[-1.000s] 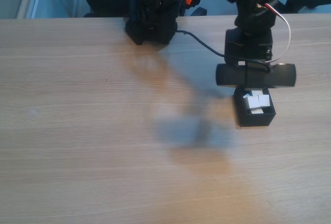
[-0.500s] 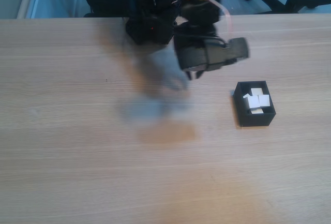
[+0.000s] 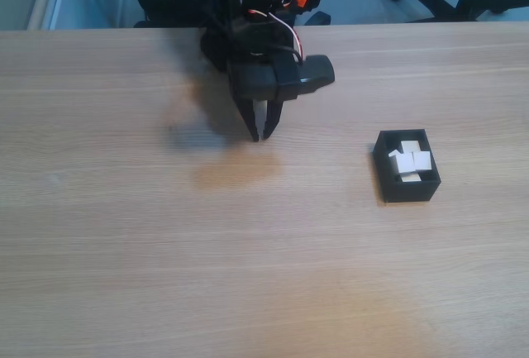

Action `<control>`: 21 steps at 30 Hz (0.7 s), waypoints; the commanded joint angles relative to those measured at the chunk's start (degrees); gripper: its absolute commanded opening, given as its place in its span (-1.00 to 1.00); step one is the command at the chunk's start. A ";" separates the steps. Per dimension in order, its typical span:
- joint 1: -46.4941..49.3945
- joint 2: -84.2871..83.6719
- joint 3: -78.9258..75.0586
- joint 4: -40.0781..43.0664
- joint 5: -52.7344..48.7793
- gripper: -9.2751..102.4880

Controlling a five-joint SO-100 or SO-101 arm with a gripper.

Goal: Pick blocks and place them in the box.

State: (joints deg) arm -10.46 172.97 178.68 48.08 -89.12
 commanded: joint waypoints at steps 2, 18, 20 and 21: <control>1.85 9.76 5.27 8.09 0.88 -0.83; 3.60 22.50 5.27 33.13 7.38 -0.83; 3.16 22.50 5.27 33.13 7.47 -0.83; 3.16 22.50 5.27 33.13 7.65 -0.83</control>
State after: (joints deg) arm -6.77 193.80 180.44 77.08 -82.18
